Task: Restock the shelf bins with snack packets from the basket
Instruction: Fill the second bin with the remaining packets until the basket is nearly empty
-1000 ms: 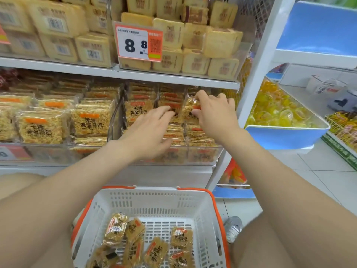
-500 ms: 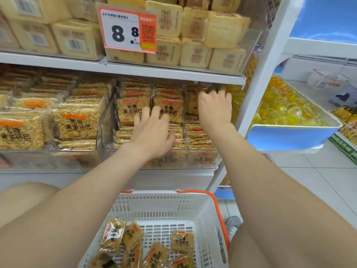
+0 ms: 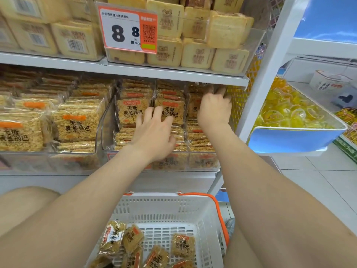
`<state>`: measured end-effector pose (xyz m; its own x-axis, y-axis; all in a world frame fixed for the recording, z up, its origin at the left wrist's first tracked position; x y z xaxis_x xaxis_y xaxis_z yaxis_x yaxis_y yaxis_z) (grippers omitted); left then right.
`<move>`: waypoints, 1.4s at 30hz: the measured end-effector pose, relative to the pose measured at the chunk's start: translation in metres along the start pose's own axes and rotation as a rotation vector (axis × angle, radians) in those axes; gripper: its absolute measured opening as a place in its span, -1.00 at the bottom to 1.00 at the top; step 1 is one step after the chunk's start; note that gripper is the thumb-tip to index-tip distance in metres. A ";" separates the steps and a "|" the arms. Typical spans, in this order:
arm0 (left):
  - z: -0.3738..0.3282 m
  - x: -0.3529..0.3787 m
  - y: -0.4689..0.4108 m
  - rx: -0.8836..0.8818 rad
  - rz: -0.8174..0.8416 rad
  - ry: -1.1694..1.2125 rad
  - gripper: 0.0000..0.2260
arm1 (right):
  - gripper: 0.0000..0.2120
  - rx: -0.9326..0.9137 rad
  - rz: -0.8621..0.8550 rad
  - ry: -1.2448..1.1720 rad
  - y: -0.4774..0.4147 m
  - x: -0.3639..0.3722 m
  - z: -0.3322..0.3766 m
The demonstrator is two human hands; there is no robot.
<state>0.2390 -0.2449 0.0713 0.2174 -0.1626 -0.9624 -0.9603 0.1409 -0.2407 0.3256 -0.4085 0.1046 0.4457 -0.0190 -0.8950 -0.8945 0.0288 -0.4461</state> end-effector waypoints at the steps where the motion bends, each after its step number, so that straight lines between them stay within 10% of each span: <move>1: 0.001 -0.001 0.001 -0.001 -0.007 -0.009 -0.54 | -0.52 -0.037 0.034 -0.016 0.000 0.000 0.002; 7: 0.003 -0.001 0.004 -0.043 0.003 -0.054 -0.54 | -0.61 -0.164 0.250 -0.167 0.015 -0.009 0.003; 14: 0.011 0.004 0.002 -0.037 0.097 -0.006 -0.46 | -0.08 -0.200 0.503 -0.129 0.023 -0.005 -0.008; 24: 0.007 0.004 0.002 -0.050 0.094 0.036 -0.51 | -0.73 -0.293 0.526 -0.116 0.043 -0.025 0.017; 31: 0.007 -0.006 0.020 -0.036 -0.200 0.106 -0.67 | -0.83 -0.196 0.137 -0.273 0.067 -0.056 0.030; 42: 0.014 -0.002 0.088 0.182 -0.314 0.121 -0.89 | -0.87 -0.389 0.530 -0.401 0.151 -0.053 0.031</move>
<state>0.1566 -0.2180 0.0507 0.4632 -0.3378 -0.8194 -0.8015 0.2350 -0.5499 0.1680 -0.3719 0.0850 -0.1336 0.2650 -0.9549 -0.9068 -0.4214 0.0099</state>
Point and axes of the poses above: each hand's wrist, its own y-axis away from the middle knuckle, its own x-axis out of the palm, z = x × y, the point moved 1 cm from there along -y, towards the middle knuckle, and after that the axes turned 2 degrees about -x, right-handed, at the moved point
